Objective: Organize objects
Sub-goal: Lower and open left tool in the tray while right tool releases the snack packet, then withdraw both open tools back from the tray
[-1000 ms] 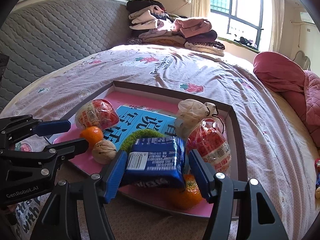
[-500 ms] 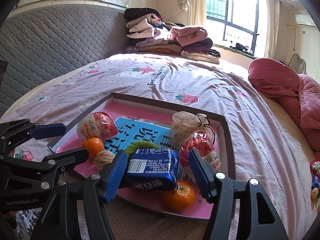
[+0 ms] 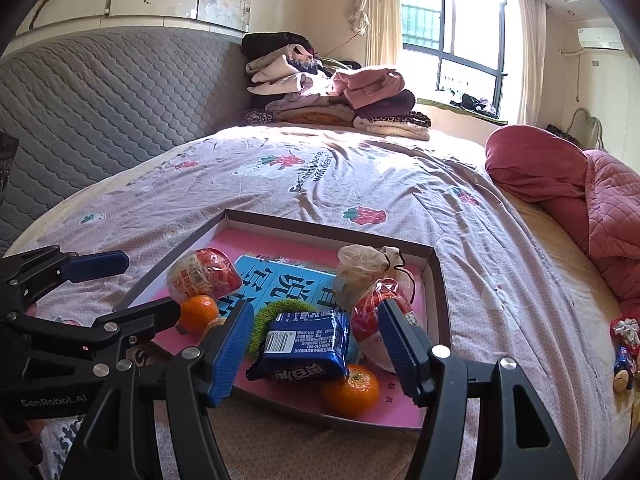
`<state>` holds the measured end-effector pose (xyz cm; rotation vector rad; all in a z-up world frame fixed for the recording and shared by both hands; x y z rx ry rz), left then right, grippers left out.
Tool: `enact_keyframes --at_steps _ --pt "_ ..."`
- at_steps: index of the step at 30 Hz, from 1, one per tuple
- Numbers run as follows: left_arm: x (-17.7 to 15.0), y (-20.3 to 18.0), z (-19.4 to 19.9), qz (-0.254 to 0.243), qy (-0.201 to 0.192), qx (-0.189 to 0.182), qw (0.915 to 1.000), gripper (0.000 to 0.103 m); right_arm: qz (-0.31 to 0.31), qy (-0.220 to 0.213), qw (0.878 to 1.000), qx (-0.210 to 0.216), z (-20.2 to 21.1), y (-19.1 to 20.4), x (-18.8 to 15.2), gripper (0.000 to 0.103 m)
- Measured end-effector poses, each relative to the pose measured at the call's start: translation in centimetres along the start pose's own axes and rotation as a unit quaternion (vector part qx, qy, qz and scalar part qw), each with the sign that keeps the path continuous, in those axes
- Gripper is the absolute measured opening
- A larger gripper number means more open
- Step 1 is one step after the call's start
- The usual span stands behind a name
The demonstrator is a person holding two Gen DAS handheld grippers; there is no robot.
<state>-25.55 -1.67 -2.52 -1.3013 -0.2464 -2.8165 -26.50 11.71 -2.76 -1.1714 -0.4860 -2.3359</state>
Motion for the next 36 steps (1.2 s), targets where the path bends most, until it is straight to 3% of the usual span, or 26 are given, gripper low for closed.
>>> enact_keyframes --at_steps 9,19,36 --pt "0.4 0.5 1.5 0.006 -0.009 0.010 0.9999 0.077 -0.005 -0.018 1.000 -0.001 2.0 0.1 1.1 0.072" --pt "0.7 1.7 3.4 0.026 -0.017 0.025 0.9992 0.077 0.012 -0.052 0.999 -0.011 4.7 1.0 2.3 0.073" --pt "-0.5 1.8 5.8 0.033 -0.017 0.053 0.9979 0.077 -0.003 -0.064 0.998 -0.002 7.5 1.8 1.2 0.073"
Point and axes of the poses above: each gripper's, at about its wrist camera, not at the fingertips, and z roughly against the way its jaws point, y to its left, x to its top, the point moved 7 cm from there along -z, roughly the way its jaws point, and after that the axes turned 14 degrees about x, right-handed, at the moved point
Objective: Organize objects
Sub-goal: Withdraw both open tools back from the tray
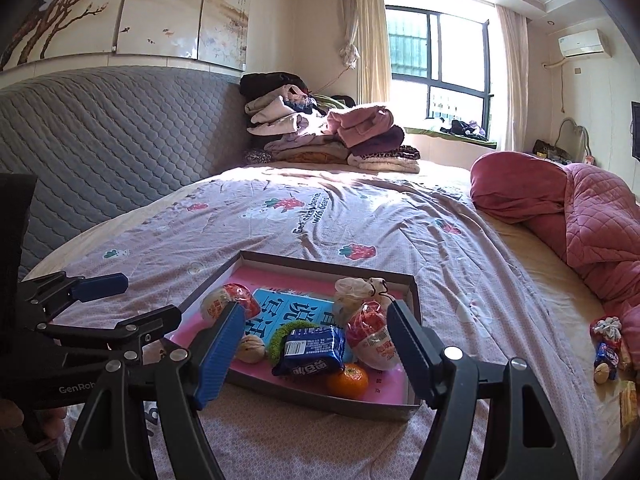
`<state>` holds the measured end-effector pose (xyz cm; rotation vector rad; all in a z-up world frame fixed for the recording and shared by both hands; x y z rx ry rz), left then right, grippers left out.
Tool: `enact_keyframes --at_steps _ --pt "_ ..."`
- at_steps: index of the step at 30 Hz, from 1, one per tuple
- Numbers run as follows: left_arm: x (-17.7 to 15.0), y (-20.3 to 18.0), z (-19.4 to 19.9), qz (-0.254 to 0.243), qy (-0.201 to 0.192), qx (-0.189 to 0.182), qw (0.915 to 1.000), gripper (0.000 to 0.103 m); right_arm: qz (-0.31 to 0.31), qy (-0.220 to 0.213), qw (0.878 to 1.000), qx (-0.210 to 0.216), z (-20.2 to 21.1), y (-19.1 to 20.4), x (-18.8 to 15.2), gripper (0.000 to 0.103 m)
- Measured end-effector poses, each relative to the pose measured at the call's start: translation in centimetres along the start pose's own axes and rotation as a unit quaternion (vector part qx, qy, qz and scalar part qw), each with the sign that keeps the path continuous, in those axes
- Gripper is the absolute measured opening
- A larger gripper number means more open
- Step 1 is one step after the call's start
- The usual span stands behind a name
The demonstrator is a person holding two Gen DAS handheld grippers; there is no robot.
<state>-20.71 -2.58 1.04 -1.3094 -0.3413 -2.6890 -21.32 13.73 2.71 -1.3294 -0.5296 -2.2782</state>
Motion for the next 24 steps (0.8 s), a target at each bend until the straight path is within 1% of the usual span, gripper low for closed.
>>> enact_keyframes --at_steps 5,12,16,24 --pt "-0.4 0.5 0.8 0.010 0.001 -0.002 0.9999 0.077 -0.009 0.001 1.000 0.003 0.8 -0.1 -0.4 0.073" --pt "-1.6 1.5 1.0 0.020 0.015 0.008 0.9997 0.077 -0.014 0.006 1.000 0.002 1.3 0.0 -1.1 0.073" --pt "-2.1 1.5 1.4 0.018 0.015 0.009 0.9997 0.077 -0.020 0.009 1.000 0.007 1.5 0.1 -1.7 0.073" --pt "-2.9 1.5 1.8 0.016 0.023 0.007 0.9996 0.077 -0.024 0.015 1.000 0.001 2.0 -0.1 -2.2 0.073"
Point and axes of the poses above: each gripper's, at about its wrist camera, not at the fingertips, and z roughly against the way its jaws point, y to its left, x to its top, the point moved 7 cm from there along -z, roughly the way its jaws point, and after that the axes turned 14 degrees about x, right-handed, at the moved point
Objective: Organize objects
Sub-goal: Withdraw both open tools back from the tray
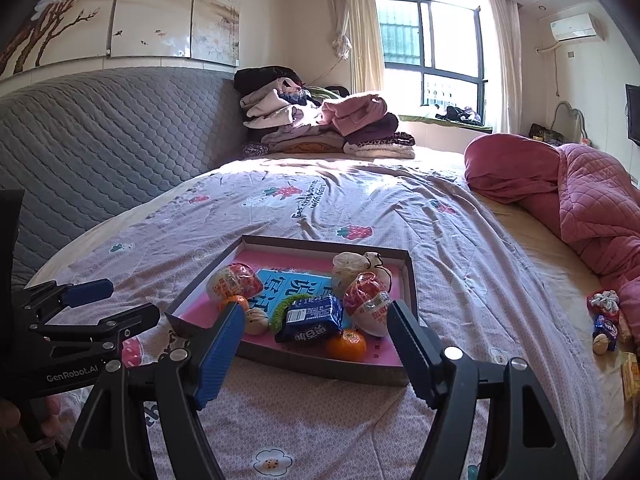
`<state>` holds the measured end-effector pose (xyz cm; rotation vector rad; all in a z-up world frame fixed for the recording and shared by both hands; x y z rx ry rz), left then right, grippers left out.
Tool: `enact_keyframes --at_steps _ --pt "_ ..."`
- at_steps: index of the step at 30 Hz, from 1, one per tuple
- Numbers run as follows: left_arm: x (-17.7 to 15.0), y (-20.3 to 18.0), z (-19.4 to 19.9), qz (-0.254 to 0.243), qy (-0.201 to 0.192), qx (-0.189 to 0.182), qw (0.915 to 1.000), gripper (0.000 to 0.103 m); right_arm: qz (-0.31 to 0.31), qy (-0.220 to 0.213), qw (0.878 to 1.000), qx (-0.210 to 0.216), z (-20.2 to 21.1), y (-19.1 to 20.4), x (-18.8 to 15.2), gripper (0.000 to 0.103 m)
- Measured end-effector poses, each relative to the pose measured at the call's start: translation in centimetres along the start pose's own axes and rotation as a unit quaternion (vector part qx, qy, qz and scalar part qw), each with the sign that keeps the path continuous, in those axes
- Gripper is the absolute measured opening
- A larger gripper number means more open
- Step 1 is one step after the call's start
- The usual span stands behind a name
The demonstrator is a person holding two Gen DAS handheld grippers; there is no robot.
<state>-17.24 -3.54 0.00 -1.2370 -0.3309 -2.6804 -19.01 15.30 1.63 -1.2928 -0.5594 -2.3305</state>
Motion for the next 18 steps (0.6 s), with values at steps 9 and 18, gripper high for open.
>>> enact_keyframes --at_steps 9,18 --pt "-0.9 0.1 0.1 -0.001 0.007 0.004 1.0000 0.077 0.010 0.003 1.000 -0.013 -0.1 0.2 -0.9 0.073" --pt "-1.6 0.2 -0.1 -0.002 0.011 0.008 0.9999 0.077 0.004 0.014 1.000 -0.018 -0.5 0.0 -2.0 0.073"
Point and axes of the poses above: each gripper's, at about its wrist camera, not at the fingertips, and z roughly against the way its jaws point, y to its left, x to its top, the point moved 7 cm from there along -z, roughly the way its jaws point, and after that the axes turned 14 degrees about x, right-handed, at the moved point
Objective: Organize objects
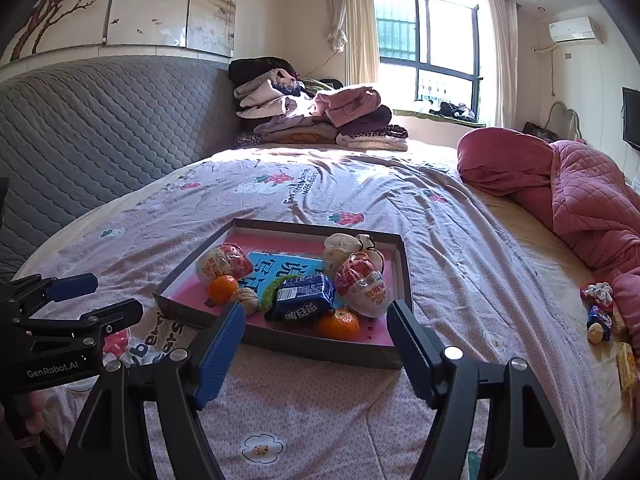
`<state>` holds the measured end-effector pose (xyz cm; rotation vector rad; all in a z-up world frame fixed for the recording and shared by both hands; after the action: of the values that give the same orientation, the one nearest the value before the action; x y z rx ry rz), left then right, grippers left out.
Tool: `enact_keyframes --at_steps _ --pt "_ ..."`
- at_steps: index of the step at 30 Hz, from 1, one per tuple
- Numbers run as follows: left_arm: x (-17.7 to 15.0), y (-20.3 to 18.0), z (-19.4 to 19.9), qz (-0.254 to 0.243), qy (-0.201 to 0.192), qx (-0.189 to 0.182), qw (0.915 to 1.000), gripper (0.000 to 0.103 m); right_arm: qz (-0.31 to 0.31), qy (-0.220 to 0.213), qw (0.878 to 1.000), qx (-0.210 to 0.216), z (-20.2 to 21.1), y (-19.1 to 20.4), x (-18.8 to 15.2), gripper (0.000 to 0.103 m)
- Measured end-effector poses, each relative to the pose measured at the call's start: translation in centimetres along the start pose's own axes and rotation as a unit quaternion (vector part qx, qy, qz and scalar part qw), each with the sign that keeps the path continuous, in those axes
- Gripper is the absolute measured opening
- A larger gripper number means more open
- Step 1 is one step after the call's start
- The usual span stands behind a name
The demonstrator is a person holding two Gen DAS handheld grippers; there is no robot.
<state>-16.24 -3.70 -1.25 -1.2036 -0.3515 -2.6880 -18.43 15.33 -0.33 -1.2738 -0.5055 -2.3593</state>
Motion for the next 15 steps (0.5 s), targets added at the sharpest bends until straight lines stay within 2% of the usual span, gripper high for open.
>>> enact_keyframes --at_steps 15 --pt "-0.9 -0.2 -1.2 -0.003 0.014 -0.002 0.9999 0.077 -0.009 0.016 1.000 -0.005 -1.1 -0.5 -1.5 0.073"
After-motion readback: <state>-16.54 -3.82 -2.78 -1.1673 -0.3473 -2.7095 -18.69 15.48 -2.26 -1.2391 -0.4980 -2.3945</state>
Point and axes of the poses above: each gripper's, at about its wrist camera, not at the fingertips, and z roughly against the way its jaws point, y to its left, x to its top, the point moved 7 cm from there along -z, roughly the way its jaws point, and after that the axes turned 14 degrees about x, right-handed, at the moved point
